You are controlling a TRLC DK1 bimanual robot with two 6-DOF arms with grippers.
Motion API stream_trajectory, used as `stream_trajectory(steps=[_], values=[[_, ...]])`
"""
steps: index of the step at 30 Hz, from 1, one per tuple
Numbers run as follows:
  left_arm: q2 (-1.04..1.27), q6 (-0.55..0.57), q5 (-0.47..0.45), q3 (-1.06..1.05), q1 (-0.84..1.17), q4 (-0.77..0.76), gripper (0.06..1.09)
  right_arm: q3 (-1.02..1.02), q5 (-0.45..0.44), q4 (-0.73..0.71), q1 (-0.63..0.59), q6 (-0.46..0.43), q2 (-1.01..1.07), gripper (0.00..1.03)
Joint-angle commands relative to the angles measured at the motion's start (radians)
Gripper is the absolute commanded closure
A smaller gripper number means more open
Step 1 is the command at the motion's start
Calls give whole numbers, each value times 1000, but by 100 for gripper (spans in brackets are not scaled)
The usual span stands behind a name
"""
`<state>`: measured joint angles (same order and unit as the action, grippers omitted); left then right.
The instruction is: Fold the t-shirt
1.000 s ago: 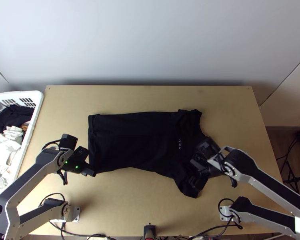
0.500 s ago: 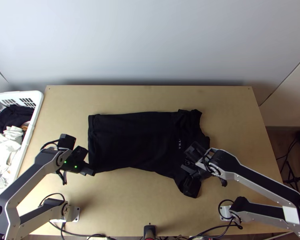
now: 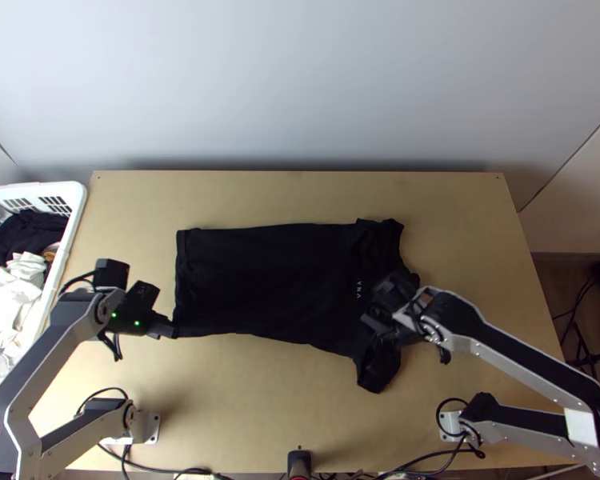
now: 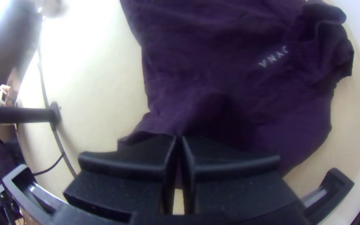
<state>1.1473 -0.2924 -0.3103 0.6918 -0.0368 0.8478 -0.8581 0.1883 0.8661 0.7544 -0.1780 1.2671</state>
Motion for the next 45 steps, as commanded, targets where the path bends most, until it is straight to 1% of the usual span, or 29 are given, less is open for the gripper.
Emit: stream_trajectory(steps=[1,12,18,25,36,45], values=[[-14,-13,-7,66,-60,30,105,-108,0,48,-90,-21,-31,100],[-1,6,-10,140,-60,42,105,-259,0,119,-227,-72,-15,100],[35,16,-12,199,-44,53,105,-355,2,123,-311,-113,41,100],[117,27,-12,301,-26,56,105,-489,2,125,-356,-141,156,100],[331,30,-6,549,-26,60,105,-696,2,125,-417,-187,370,100],[520,32,10,765,-32,57,105,-961,0,183,-445,-216,594,100]])
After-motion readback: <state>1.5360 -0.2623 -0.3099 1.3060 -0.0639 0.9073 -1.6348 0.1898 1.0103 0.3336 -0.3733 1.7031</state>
